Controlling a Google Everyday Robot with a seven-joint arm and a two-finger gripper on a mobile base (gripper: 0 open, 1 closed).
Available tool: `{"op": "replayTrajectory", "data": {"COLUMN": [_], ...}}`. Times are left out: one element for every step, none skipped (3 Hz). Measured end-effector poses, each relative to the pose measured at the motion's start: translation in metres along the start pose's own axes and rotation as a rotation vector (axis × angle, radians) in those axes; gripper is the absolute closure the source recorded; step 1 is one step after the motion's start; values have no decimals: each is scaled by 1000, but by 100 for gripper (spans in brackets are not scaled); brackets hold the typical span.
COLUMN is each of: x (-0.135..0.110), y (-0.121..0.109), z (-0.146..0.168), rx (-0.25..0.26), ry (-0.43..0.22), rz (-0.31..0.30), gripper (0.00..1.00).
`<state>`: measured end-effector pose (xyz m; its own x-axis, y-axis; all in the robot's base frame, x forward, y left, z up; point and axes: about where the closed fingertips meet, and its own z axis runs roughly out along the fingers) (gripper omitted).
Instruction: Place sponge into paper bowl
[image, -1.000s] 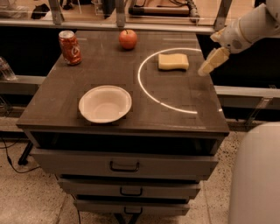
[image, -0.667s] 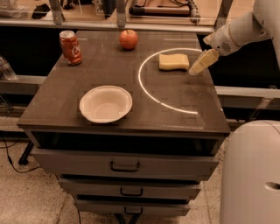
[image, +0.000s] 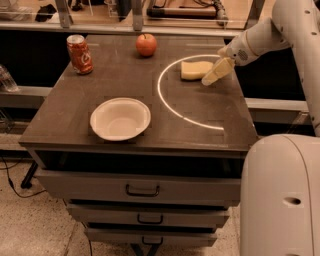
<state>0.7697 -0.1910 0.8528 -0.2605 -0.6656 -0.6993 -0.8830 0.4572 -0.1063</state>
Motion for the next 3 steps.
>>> {"op": "replayTrajectory", "data": {"x": [-6,-5,-5], "y": [9,16,22], "z": [8,12,3], "rx": [-40,-73,-95], "ry": [-5,4,3], "rz": [14,29,37], "gripper": [29,52,76]}}
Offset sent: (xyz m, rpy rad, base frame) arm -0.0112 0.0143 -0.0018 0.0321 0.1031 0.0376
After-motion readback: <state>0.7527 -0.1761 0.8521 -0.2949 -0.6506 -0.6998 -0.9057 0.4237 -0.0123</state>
